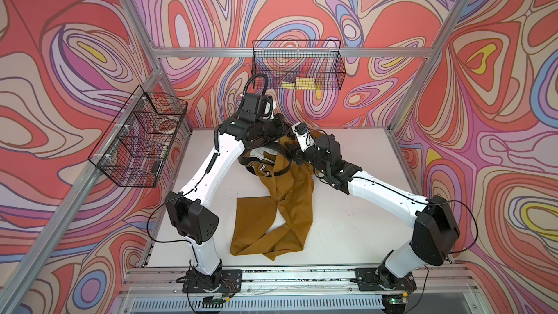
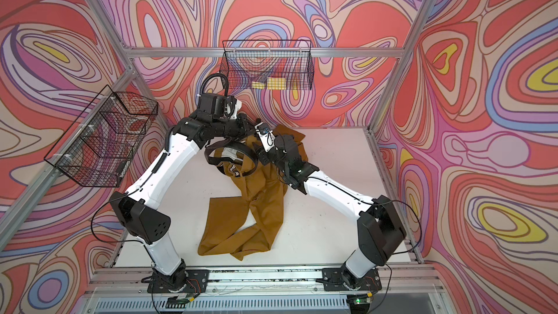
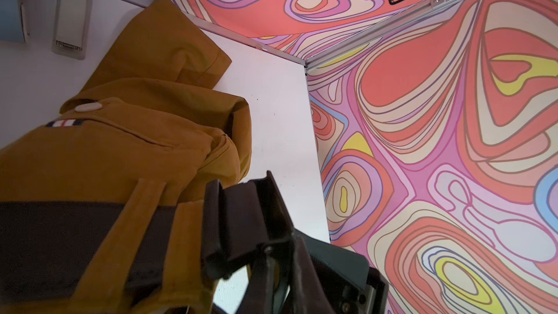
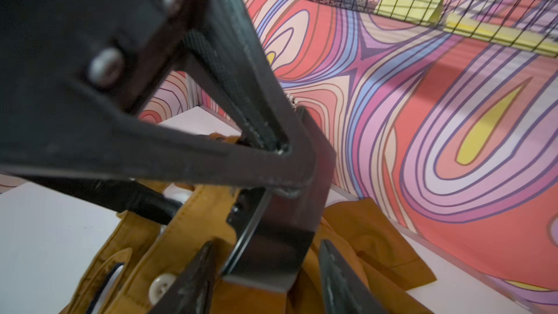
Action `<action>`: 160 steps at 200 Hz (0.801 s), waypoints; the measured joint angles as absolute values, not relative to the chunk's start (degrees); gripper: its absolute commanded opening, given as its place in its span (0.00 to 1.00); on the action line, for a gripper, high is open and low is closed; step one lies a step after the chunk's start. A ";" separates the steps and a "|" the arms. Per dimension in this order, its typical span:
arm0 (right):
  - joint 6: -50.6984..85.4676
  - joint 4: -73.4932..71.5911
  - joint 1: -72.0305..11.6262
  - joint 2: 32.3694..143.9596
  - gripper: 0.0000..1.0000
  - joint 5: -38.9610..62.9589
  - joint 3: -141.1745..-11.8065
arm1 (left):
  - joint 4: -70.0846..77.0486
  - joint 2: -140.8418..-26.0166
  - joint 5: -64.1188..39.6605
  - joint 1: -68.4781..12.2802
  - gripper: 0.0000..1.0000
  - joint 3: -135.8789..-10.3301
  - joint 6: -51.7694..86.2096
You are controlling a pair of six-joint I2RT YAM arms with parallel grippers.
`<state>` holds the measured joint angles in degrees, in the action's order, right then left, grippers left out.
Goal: Remove the belt from the trousers
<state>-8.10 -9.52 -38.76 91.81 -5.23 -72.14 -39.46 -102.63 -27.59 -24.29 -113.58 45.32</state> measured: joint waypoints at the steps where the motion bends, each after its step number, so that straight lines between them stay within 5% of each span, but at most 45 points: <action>1: -8.27 -9.56 -38.76 91.90 0.49 -5.39 -72.23 | -39.46 -102.63 -27.59 -24.29 0.00 -113.58 45.34; 41: -12.67 -11.07 -39.90 94.13 0.34 -10.20 -73.95 | -39.40 -102.63 -27.77 -23.88 0.00 -113.58 47.92; 76: -16.78 -12.47 -40.97 94.74 0.47 -13.96 -74.04 | -39.44 -102.63 -28.40 -23.55 0.00 -113.10 49.65; 102: -18.46 -13.45 -41.45 94.98 0.47 -15.70 -74.39 | -39.46 -102.63 -29.08 -23.55 0.00 -112.71 50.89; 119: -19.88 -13.78 -42.09 95.70 0.36 -16.73 -75.18 | -39.40 -102.63 -29.10 -23.51 0.00 -112.64 51.53; 143: -19.92 -13.43 -42.39 96.73 0.06 -18.04 -76.20 | -38.17 -102.63 -30.30 -22.92 0.00 -112.36 53.78; 160: -20.32 -13.39 -42.50 97.30 0.00 -19.09 -76.88 | -38.17 -102.63 -30.65 -22.55 0.08 -112.29 54.28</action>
<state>-20.32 -13.39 -42.50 97.30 -19.09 -76.88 -38.17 -102.63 -30.65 -22.55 -112.29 54.28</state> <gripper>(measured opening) 0.098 0.101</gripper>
